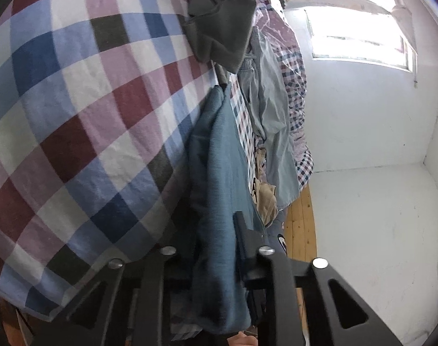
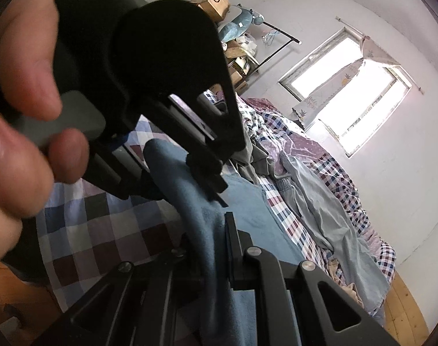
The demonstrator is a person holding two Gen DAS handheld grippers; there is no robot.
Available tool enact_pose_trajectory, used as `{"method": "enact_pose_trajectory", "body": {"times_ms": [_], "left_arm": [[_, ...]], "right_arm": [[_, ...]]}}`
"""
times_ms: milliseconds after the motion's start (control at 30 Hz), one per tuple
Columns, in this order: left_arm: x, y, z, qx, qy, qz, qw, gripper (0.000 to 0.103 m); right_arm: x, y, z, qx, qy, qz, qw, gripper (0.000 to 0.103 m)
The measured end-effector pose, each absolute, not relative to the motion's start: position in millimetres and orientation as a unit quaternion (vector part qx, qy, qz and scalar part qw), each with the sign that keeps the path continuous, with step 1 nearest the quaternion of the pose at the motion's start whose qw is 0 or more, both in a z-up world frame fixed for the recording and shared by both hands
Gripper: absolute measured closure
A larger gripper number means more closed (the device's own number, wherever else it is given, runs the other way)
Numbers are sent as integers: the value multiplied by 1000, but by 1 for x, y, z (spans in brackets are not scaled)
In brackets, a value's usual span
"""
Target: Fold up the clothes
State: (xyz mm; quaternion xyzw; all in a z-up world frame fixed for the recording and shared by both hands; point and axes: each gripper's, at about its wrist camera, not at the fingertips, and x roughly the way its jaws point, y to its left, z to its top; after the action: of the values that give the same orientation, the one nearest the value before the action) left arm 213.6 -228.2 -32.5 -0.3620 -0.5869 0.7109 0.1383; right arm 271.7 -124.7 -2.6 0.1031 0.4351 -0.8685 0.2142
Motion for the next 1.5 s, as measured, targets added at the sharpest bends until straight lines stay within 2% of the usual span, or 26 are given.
{"method": "enact_pose_trajectory", "body": {"times_ms": [67, 133, 533, 900, 1500], "left_arm": [[212, -227, -32, -366, -577, 718, 134, 90], [211, -226, -30, -366, -571, 722, 135, 91], [207, -229, -17, -356, -563, 730, 151, 92], [203, -232, -10, -340, -578, 724, 160, 93], [207, -238, -8, -334, -581, 729, 139, 93]], "right_arm": [[271, -123, -4, 98, 437, -871, 204, 57], [271, -122, -5, 91, 441, -873, 190, 53], [264, -92, -25, 119, 471, -866, 122, 46], [245, -33, -28, 155, 484, -861, 32, 46], [248, 88, -31, 197, 526, -826, -54, 46]]}}
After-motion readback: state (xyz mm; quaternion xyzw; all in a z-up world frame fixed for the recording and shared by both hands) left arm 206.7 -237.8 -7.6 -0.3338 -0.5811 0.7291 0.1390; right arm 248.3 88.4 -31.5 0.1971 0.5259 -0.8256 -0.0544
